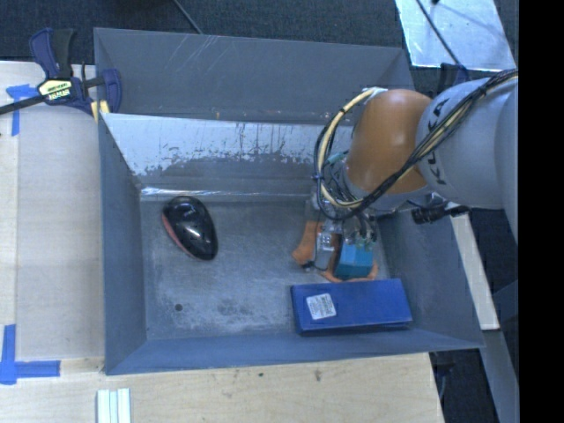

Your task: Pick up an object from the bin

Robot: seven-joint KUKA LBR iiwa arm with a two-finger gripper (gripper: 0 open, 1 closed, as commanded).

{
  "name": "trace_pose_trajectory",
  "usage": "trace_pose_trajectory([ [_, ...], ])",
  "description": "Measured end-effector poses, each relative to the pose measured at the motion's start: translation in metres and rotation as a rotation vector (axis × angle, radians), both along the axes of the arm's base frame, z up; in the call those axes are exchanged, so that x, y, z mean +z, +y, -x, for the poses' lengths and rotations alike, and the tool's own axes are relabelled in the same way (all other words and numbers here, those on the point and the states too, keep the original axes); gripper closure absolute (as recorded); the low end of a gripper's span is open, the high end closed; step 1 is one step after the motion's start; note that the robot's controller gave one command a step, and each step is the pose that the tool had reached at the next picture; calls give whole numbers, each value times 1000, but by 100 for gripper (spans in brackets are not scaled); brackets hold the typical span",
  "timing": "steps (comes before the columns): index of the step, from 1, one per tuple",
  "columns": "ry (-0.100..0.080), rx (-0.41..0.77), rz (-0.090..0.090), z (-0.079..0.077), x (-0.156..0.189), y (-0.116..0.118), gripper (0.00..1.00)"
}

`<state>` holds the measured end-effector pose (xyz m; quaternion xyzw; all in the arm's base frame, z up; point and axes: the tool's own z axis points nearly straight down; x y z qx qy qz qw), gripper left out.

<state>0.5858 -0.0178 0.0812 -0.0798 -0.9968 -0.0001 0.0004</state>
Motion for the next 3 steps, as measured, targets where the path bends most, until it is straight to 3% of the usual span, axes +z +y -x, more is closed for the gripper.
trace_pose_trajectory([
  [1, 0, 0, 0, 0, 0, 0, 100],
  [2, 0, 0, 0, 0, 0, 0, 100],
  [3, -2, 12, 1, -31, 108, 45, 100],
])
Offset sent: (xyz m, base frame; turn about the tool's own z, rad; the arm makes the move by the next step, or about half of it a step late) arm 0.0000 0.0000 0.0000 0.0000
